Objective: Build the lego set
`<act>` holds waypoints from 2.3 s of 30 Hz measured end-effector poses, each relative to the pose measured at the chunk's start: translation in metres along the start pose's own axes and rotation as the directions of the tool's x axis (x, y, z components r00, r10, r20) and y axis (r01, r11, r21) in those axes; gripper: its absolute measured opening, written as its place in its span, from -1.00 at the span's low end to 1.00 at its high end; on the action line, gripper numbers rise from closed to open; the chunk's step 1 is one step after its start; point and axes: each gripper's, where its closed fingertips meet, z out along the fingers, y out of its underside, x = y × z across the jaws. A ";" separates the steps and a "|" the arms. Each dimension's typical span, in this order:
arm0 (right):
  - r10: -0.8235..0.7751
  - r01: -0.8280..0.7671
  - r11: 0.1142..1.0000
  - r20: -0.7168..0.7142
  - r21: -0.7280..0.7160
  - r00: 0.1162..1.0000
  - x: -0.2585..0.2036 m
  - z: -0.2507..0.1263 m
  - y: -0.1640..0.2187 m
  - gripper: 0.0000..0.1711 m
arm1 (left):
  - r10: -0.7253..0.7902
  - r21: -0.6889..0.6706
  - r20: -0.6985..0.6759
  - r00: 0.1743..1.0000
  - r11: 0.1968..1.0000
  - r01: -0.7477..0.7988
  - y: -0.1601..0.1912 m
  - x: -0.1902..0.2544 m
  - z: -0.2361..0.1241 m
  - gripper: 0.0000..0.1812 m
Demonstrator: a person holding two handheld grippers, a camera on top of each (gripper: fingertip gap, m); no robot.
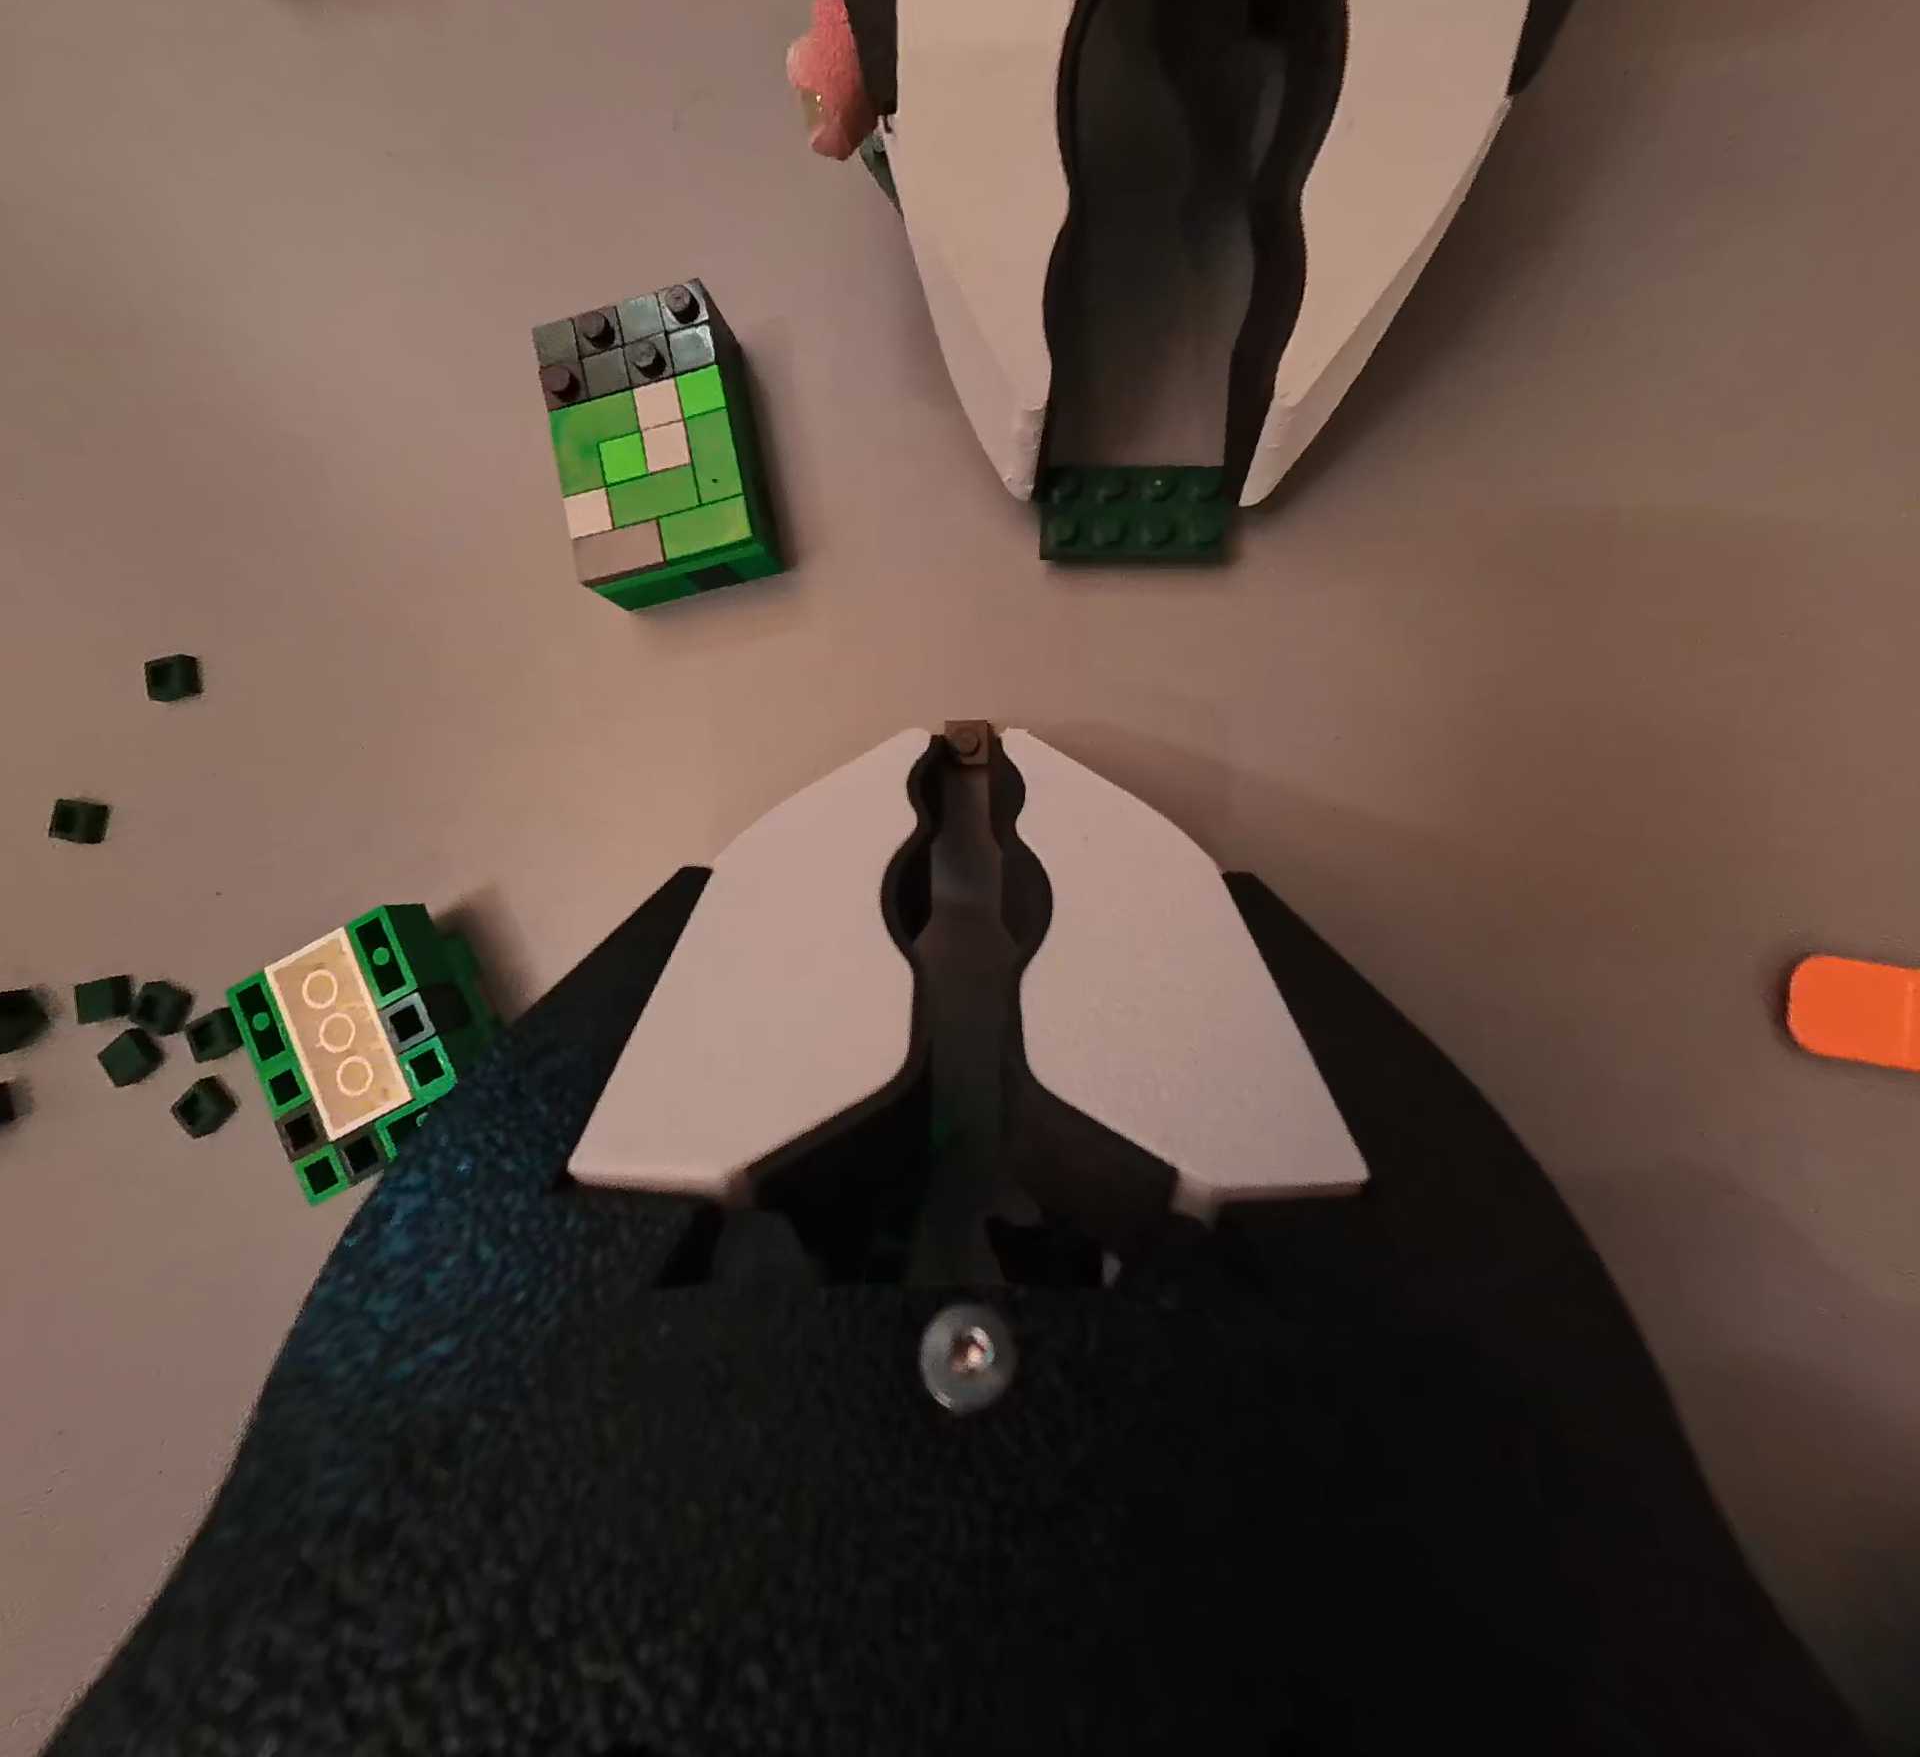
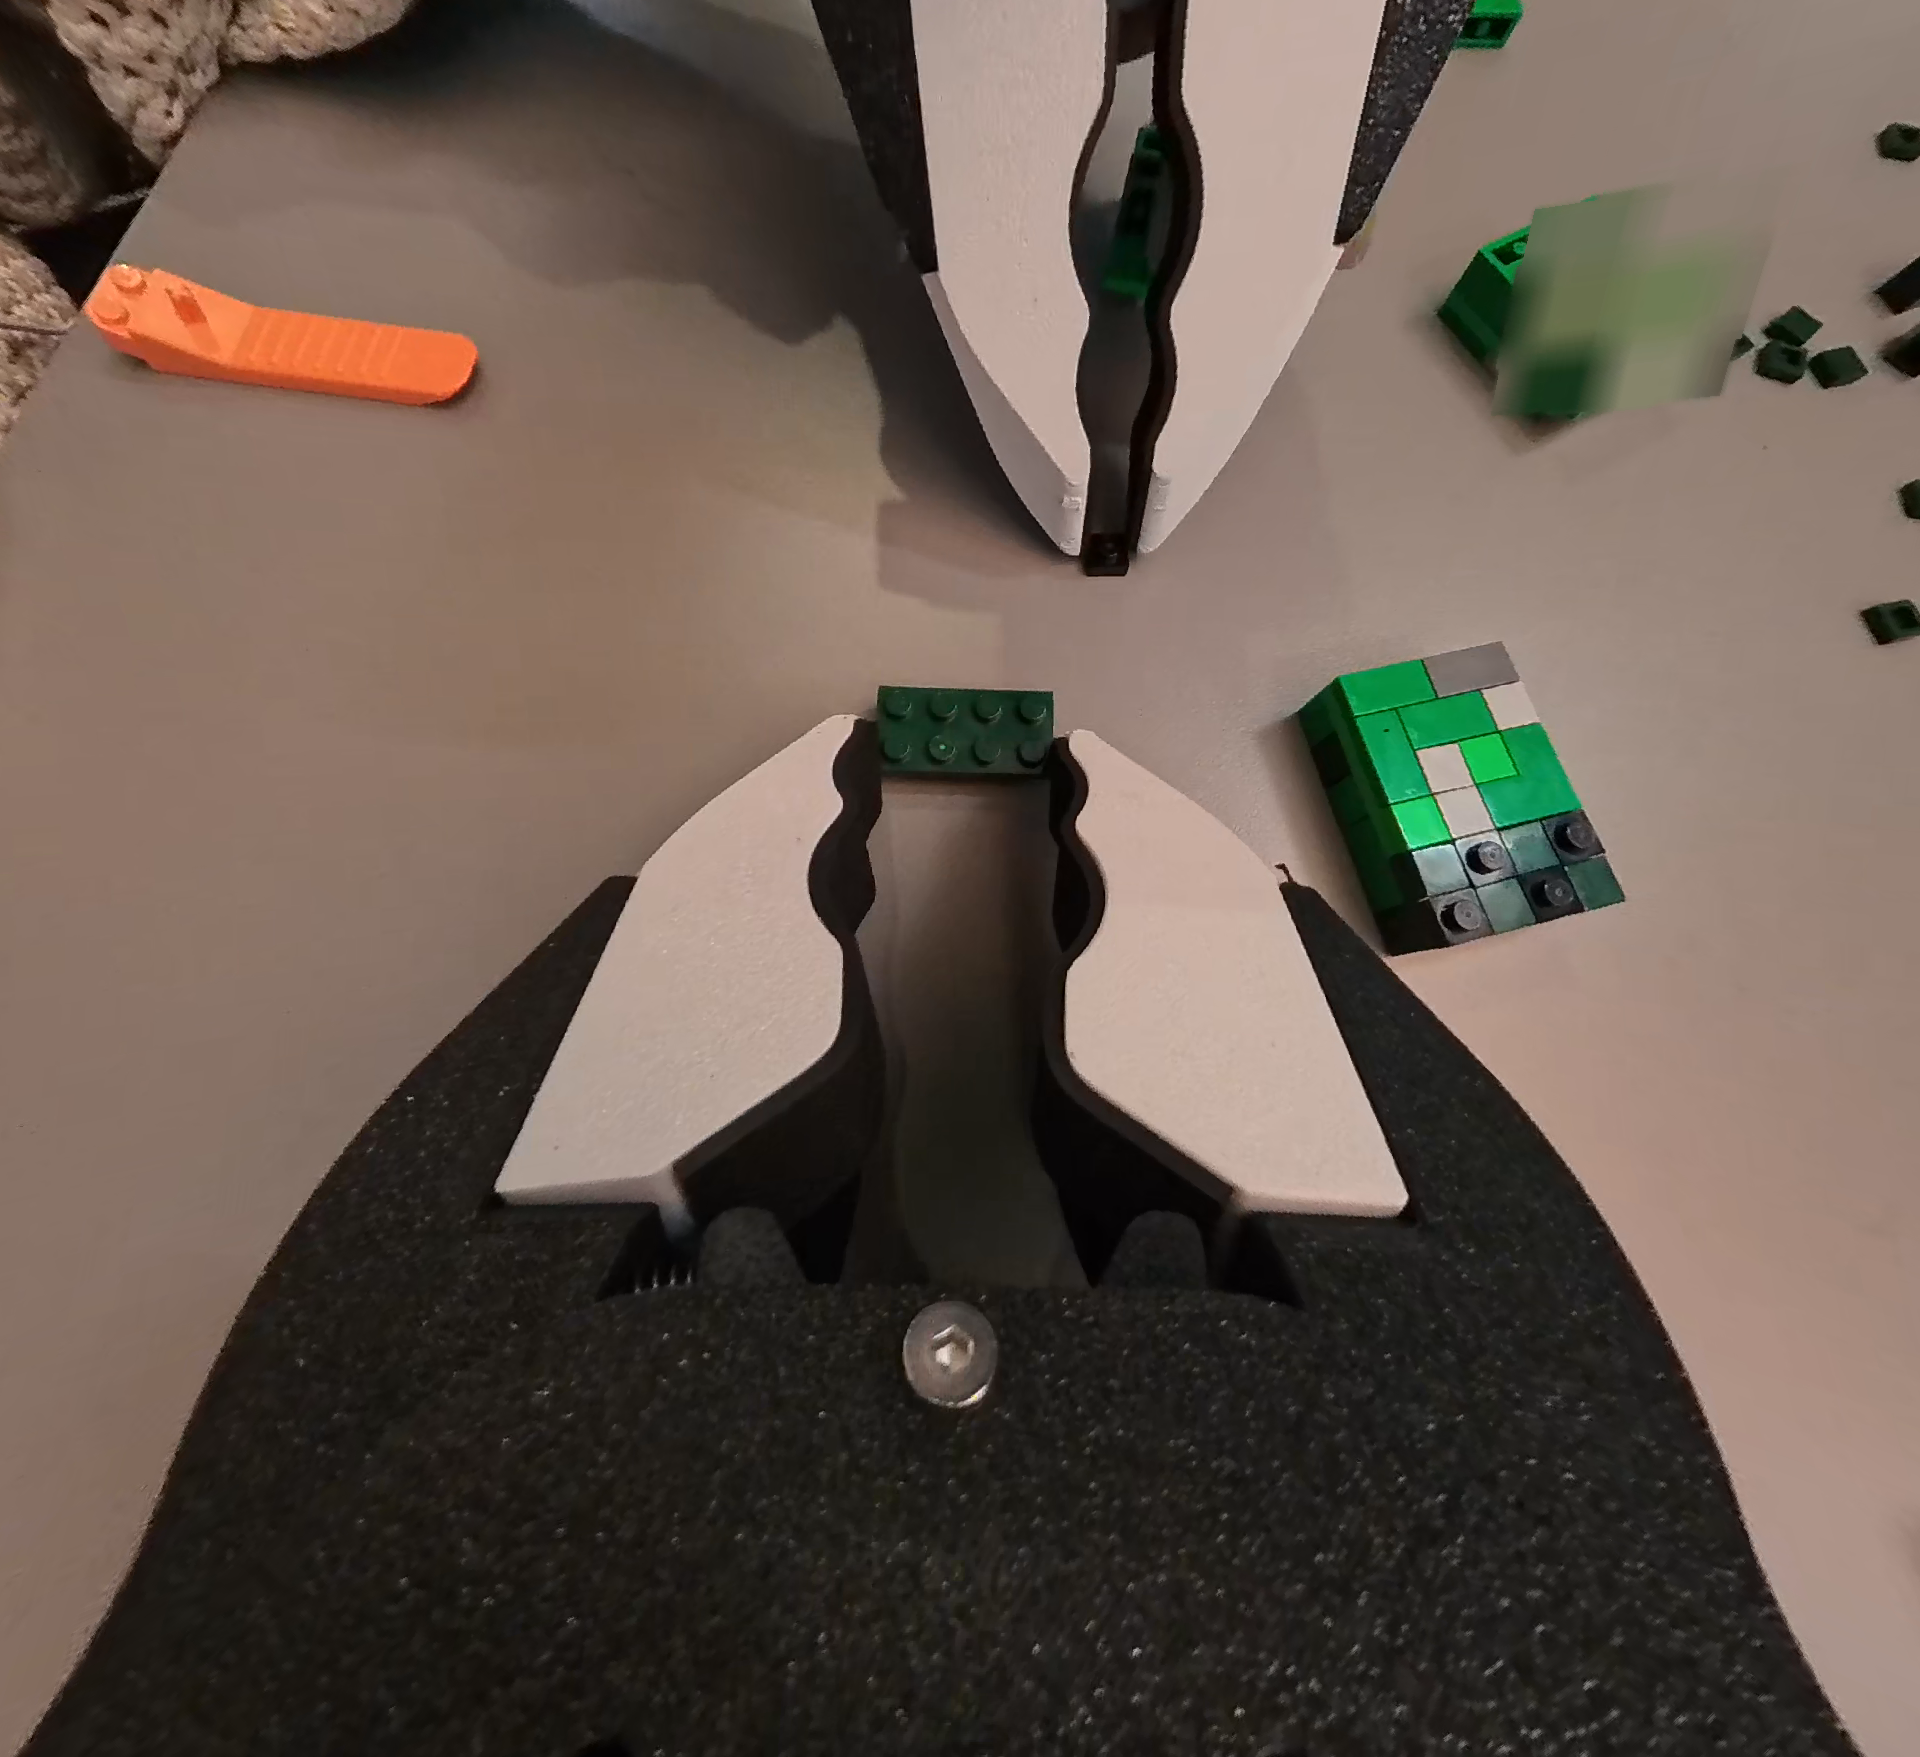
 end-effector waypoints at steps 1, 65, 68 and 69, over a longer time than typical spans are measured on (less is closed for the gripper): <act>0.000 0.000 1.000 0.000 0.000 1.000 0.000 0.000 0.000 -0.64 | 0.002 0.001 0.003 1.000 1.000 -0.002 0.000 0.000 0.000 -0.92; -0.018 0.018 1.000 0.011 0.003 1.000 -0.002 0.000 -0.001 -1.00 | 0.024 0.038 0.020 1.000 0.999 -0.024 -0.030 0.015 0.002 -0.83; -0.016 0.016 1.000 0.008 0.003 1.000 -0.001 0.000 0.000 -1.00 | 0.016 0.031 0.021 1.000 0.999 -0.016 -0.027 0.016 0.003 -0.83; -0.017 0.017 1.000 0.007 0.004 1.000 -0.001 0.000 0.000 -1.00 | 0.015 0.023 0.023 1.000 1.000 -0.016 -0.025 0.016 0.003 -0.83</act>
